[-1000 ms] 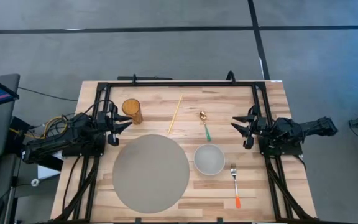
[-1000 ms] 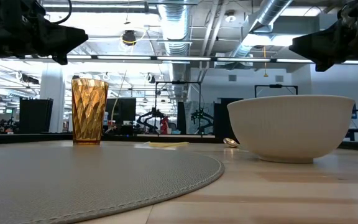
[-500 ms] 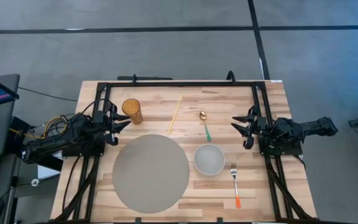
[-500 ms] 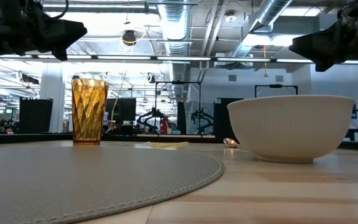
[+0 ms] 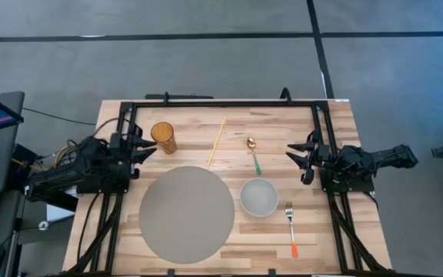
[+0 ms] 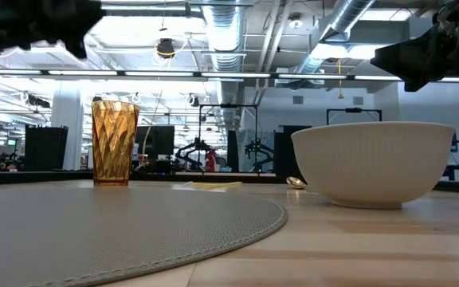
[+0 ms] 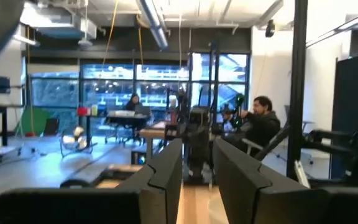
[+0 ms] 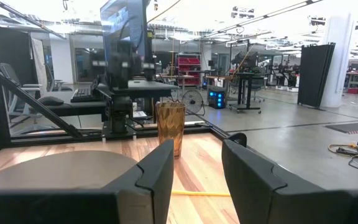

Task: Pick & Place Utensil
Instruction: Put the gray bowl on the gray mat

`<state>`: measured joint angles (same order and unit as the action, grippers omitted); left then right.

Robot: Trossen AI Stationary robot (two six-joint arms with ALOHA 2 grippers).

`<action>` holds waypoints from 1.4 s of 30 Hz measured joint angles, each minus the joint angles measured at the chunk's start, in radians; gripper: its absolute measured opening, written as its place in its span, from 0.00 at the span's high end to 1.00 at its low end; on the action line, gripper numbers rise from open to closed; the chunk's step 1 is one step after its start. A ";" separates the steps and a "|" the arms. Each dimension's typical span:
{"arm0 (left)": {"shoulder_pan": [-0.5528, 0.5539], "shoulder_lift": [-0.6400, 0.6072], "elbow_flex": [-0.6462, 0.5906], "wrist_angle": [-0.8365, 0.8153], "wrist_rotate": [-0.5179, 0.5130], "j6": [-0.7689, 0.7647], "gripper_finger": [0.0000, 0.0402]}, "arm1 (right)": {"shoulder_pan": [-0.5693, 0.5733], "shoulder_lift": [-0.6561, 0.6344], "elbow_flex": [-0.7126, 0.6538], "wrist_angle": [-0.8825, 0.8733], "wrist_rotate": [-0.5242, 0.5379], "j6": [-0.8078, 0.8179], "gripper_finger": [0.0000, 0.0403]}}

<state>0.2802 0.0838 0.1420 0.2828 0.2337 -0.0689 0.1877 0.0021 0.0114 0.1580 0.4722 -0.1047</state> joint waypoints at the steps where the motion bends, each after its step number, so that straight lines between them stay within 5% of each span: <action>1: 0.000 0.026 0.030 -0.001 0.000 0.000 0.77 | 0.000 0.000 0.000 0.000 0.000 0.000 0.68; 18: 0.000 0.619 0.241 -0.020 0.193 -0.046 0.77 | 0.001 0.000 0.000 0.000 0.000 -0.002 0.68; 24: 0.000 0.640 0.267 -0.015 0.193 -0.035 0.77 | -0.002 0.000 0.000 0.009 0.001 0.156 0.68; 33: 0.000 0.624 0.267 -0.016 0.179 0.063 0.77 | -0.035 0.000 0.000 0.018 0.008 0.143 0.68; 37: 0.000 0.624 0.267 -0.016 0.159 0.095 0.77 | -0.070 0.000 0.000 0.062 0.090 0.076 0.68; 42: 0.000 0.624 0.267 -0.015 0.159 0.095 0.77 | -0.123 0.000 0.000 0.136 0.155 0.187 0.68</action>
<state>0.2802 0.7078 0.4091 0.2679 0.3931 0.0261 0.0644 0.0021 0.0113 0.2939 0.6268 0.0819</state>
